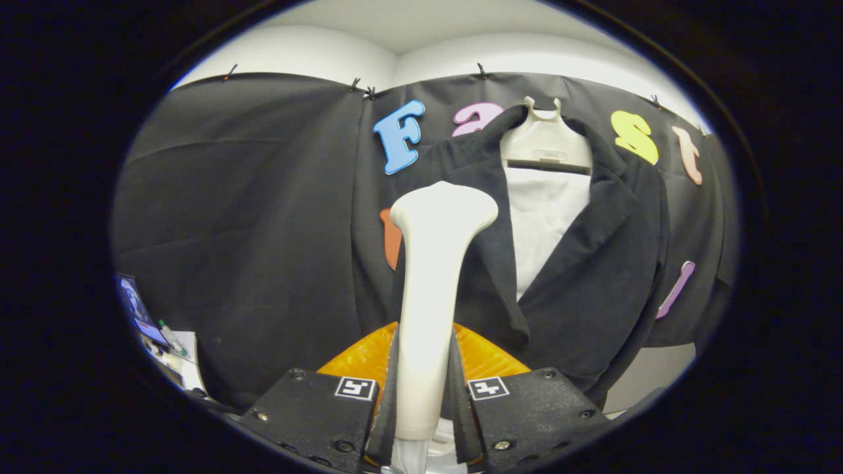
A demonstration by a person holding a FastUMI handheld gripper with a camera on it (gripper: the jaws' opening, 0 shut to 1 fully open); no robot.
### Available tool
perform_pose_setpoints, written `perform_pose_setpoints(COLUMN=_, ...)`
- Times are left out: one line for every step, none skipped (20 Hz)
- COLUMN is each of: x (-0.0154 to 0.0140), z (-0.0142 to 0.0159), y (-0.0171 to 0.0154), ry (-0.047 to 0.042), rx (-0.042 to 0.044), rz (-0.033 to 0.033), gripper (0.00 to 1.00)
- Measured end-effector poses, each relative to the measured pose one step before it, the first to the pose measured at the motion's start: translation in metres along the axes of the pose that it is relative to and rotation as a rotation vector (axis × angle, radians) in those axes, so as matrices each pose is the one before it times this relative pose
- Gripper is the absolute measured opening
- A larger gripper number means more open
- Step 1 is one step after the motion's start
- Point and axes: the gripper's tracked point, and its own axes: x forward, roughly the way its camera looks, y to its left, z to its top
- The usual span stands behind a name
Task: Iron the clothes twice with a garment steamer, once on the left side and once on the right side.
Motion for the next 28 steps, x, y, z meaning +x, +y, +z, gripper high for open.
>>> perform_pose_setpoints(x=0.00479, z=-0.00049, y=-0.00131, ry=0.00764, rx=0.00146, rz=-0.00462, gripper=0.38)
perform_pose_setpoints(x=0.00423, z=-0.0004, y=-0.00112, ry=0.00779, rx=0.00612, rz=-0.0028, gripper=0.38)
perform_pose_setpoints(x=0.00365, z=-0.00156, y=-0.00178, ry=0.00917, rx=0.00309, rz=-0.00446, gripper=0.38)
perform_pose_setpoints(x=0.00399, z=-0.00151, y=-0.00241, ry=0.00606, rx=-0.00057, rz=-0.00399, gripper=0.38)
perform_pose_setpoints(x=0.00333, z=-0.0032, y=-0.00203, ry=0.0097, rx=0.00355, rz=-0.00593, gripper=0.38)
perform_pose_setpoints(x=0.00321, z=-0.00506, y=-0.00179, ry=0.01267, rx=0.00158, rz=-0.00496, gripper=0.38)
perform_pose_setpoints(x=0.00121, z=-0.00571, y=-0.0001, ry=0.01542, rx=-0.00275, rz=-0.00225, gripper=0.38)
perform_pose_setpoints(x=0.00264, z=-0.00591, y=0.00033, ry=0.01294, rx=-0.00376, rz=0.00354, gripper=0.38)
perform_pose_setpoints(x=0.00276, z=-0.00771, y=-0.00031, ry=0.01413, rx=-0.00115, rz=0.00384, gripper=0.38)
perform_pose_setpoints(x=0.00225, z=-0.00579, y=-0.00065, ry=0.01253, rx=0.00394, rz=0.00155, gripper=0.38)
perform_pose_setpoints(x=0.00163, z=-0.00636, y=-0.00078, ry=0.01148, rx=0.00293, rz=-0.00009, gripper=0.38)
perform_pose_setpoints(x=0.00151, z=-0.0062, y=-0.00067, ry=0.01213, rx=-0.00057, rz=-0.00052, gripper=0.38)
perform_pose_setpoints(x=0.00135, z=-0.00757, y=-0.00072, ry=0.01197, rx=-0.00284, rz=0.00132, gripper=0.38)
perform_pose_setpoints(x=0.00104, z=-0.00755, y=-0.00169, ry=0.01234, rx=0.00091, rz=0.00039, gripper=0.38)
perform_pose_setpoints(x=0.00025, z=-0.00798, y=-0.00114, ry=0.01217, rx=0.00099, rz=-0.00043, gripper=0.38)
perform_pose_setpoints(x=-0.00032, z=-0.00714, y=-0.00115, ry=0.01071, rx=-0.00018, rz=-0.00111, gripper=0.38)
perform_pose_setpoints(x=-0.00032, z=-0.00816, y=-0.001, ry=0.01286, rx=0.00221, rz=-0.00048, gripper=0.38)
perform_pose_setpoints(x=0.00136, z=-0.00791, y=-0.00045, ry=0.01695, rx=0.00464, rz=0.00242, gripper=0.38)
perform_pose_setpoints(x=0.00255, z=-0.00838, y=-0.00117, ry=0.01776, rx=0.00572, rz=0.00185, gripper=0.38)
perform_pose_setpoints(x=0.00221, z=-0.0078, y=-0.0016, ry=0.01596, rx=0.00334, rz=-0.00019, gripper=0.38)
perform_pose_setpoints(x=0.00263, z=-0.0068, y=-0.00147, ry=0.01388, rx=0.00067, rz=-0.00194, gripper=0.38)
perform_pose_setpoints(x=0.0023, z=-0.00572, y=-0.00084, ry=0.01151, rx=-0.0004, rz=0.00024, gripper=0.38)
perform_pose_setpoints(x=0.00193, z=-0.00683, y=-0.00141, ry=0.01223, rx=-0.00159, rz=0.00026, gripper=0.38)
perform_pose_setpoints(x=0.00113, z=-0.00594, y=-0.00133, ry=0.01145, rx=-0.00188, rz=-0.00078, gripper=0.38)
perform_pose_setpoints(x=0.00121, z=-0.00602, y=-0.00042, ry=0.01021, rx=-0.00029, rz=-0.00178, gripper=0.38)
perform_pose_setpoints(x=0.0024, z=-0.00401, y=-0.00061, ry=0.00764, rx=-0.00309, rz=-0.00133, gripper=0.38)
perform_pose_setpoints(x=0.00209, z=-0.00561, y=-0.00026, ry=0.00653, rx=-0.00356, rz=0.00013, gripper=0.38)
perform_pose_setpoints(x=0.00135, z=-0.00508, y=-0.00029, ry=0.00693, rx=-0.00208, rz=0.00116, gripper=0.38)
